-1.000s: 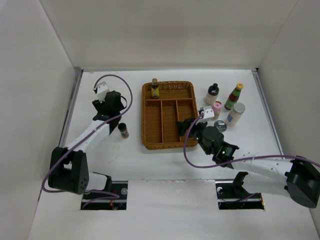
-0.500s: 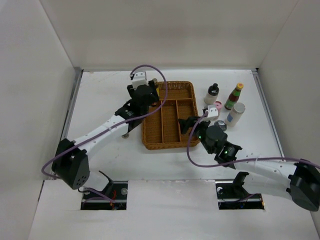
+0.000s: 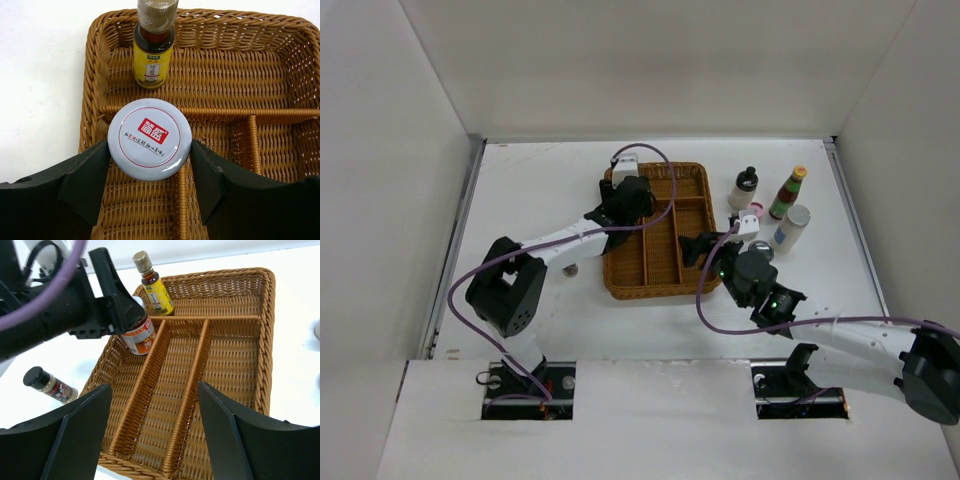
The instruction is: Organize the condiment bottles
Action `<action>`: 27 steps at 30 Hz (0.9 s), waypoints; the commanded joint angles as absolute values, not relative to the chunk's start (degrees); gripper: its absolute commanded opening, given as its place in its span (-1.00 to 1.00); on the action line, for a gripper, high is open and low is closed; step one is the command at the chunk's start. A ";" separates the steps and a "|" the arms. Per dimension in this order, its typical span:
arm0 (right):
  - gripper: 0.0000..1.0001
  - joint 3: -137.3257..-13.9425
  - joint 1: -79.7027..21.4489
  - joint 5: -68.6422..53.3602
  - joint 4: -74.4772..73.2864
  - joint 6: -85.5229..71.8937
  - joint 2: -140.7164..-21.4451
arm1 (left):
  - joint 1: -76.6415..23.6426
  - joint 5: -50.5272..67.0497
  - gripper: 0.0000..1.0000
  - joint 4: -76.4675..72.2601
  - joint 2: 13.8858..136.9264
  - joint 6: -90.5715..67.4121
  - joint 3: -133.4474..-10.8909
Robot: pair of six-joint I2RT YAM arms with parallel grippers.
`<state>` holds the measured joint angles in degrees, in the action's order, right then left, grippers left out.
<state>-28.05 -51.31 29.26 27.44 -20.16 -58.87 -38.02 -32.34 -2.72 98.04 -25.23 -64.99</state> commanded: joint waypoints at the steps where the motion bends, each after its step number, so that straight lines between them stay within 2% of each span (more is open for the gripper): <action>1: 0.52 -27.86 -50.84 29.09 29.27 -20.92 -58.89 | -38.54 -34.19 -0.29 -14.06 96.68 -24.35 -66.10; 8: 0.52 -27.86 -50.58 29.18 29.27 -20.92 -58.97 | -38.89 -36.91 -0.20 -19.07 98.00 -24.35 -60.83; 13: 0.52 -27.77 -50.58 29.27 29.27 -20.92 -58.45 | -38.89 -38.06 -0.03 -21.44 98.44 -23.99 -58.54; 15: 0.52 -27.69 -50.58 29.36 29.27 -20.92 -58.01 | -38.98 -37.88 0.13 -21.80 98.44 -23.99 -58.10; 19: 0.53 -27.42 -50.58 29.36 29.27 -21.09 -57.48 | -39.15 -37.97 0.67 -21.88 95.37 -23.47 -56.87; 21: 0.57 -27.33 -50.40 29.44 29.27 -21.18 -57.22 | -39.33 -37.53 0.78 -21.88 91.69 -23.12 -55.82; 25: 0.57 -27.07 -49.97 29.36 29.18 -21.71 -56.95 | -39.68 -37.00 0.83 -20.66 81.41 -22.76 -52.39; 27: 0.57 -27.16 -49.96 29.36 29.09 -21.80 -57.13 | -39.33 -36.91 0.78 -17.86 75.70 -23.55 -49.94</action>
<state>-27.20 -50.37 29.28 27.42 -20.91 -58.06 -39.29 -36.40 -16.88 84.64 -23.46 -51.81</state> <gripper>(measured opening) 0.785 0.896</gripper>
